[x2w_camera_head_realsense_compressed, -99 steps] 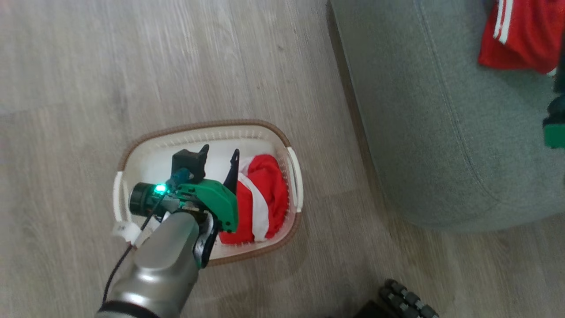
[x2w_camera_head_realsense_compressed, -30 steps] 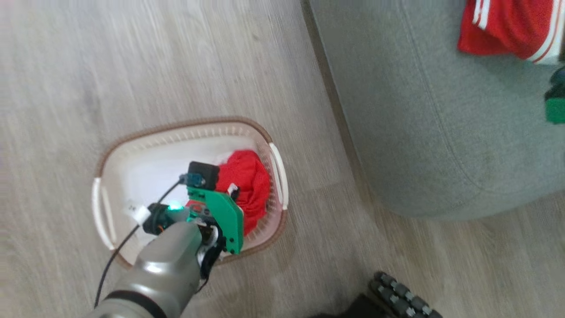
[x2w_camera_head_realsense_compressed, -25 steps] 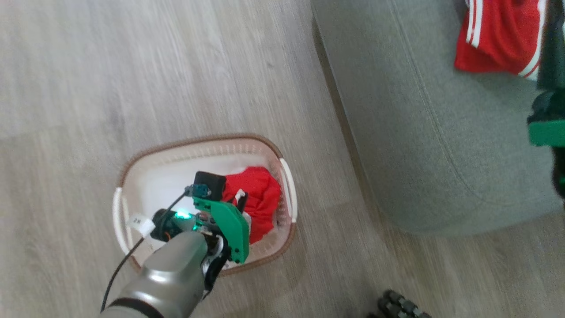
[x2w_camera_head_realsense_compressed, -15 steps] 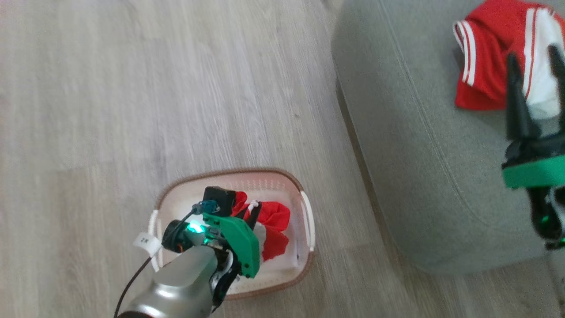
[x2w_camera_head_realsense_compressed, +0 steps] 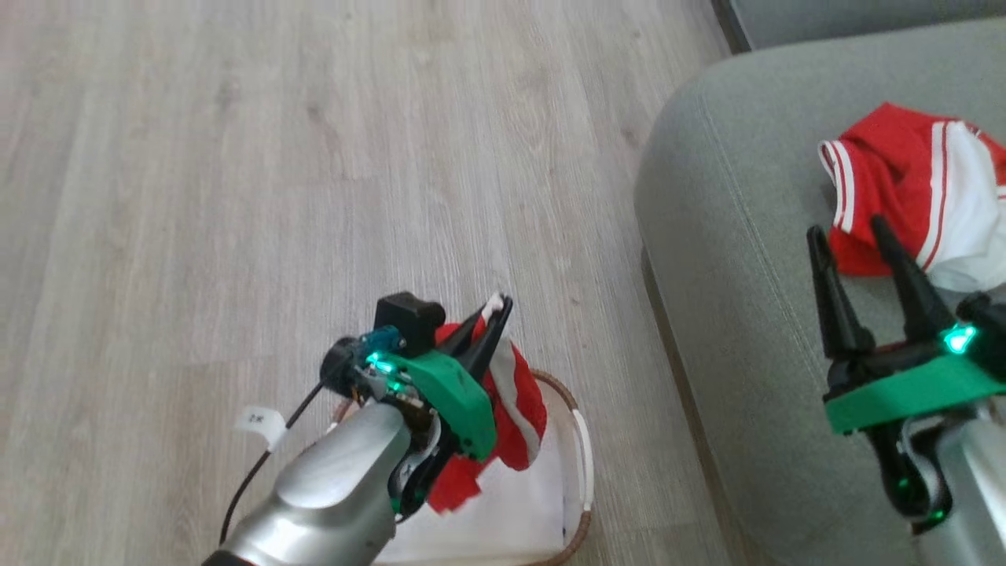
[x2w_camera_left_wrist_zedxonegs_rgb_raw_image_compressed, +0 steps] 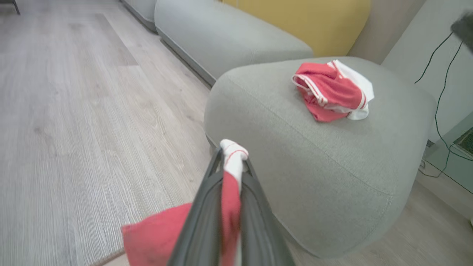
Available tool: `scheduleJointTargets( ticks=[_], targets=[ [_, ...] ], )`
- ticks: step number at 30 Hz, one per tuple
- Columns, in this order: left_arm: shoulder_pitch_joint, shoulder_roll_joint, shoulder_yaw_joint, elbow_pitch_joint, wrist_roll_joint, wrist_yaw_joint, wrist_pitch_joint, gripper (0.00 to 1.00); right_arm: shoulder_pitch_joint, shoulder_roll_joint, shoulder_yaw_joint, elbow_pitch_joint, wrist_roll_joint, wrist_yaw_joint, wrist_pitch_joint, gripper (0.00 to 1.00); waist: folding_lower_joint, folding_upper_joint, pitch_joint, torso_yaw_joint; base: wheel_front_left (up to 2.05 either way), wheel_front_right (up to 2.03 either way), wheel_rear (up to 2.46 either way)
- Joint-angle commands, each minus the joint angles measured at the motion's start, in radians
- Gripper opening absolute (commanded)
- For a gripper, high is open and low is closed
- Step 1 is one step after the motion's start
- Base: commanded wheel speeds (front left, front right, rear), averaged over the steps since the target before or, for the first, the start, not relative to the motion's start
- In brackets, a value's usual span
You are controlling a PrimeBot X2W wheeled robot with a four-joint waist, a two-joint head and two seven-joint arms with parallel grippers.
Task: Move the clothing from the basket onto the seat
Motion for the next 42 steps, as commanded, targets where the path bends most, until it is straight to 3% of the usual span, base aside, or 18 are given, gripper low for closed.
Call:
scheduleJointTargets(
  ticks=[1,15,32,42],
  targets=[
    [-0.046,0.022,0.041,-0.049,0.014,0.006,-0.014,0.0,-0.003,-0.008,0.017,-0.025,-0.008,0.0,-0.005,1.0,0.0001,-0.0001,-0.022,0.013,0.0,0.0,0.0],
    [-0.179,0.107,0.06,-0.323,0.093,0.075,0.055,0.0,0.06,0.028,0.105,-0.005,-0.016,0.0,-0.005,1.0,0.0001,-0.0001,-0.047,0.04,0.0,0.0,0.0],
    [-0.248,0.111,0.061,-0.407,0.096,0.1,0.117,0.0,0.039,0.022,0.191,-0.008,0.009,0.0,-0.005,1.0,0.0001,-0.0001,-0.045,0.023,0.0,0.0,0.0],
    [-0.262,0.089,0.043,-0.401,0.093,0.089,0.119,0.0,-0.063,-0.025,0.451,-0.006,0.064,0.0,-0.005,1.0,0.0001,-0.0001,-0.044,0.04,0.0,0.0,0.0]
  ],
)
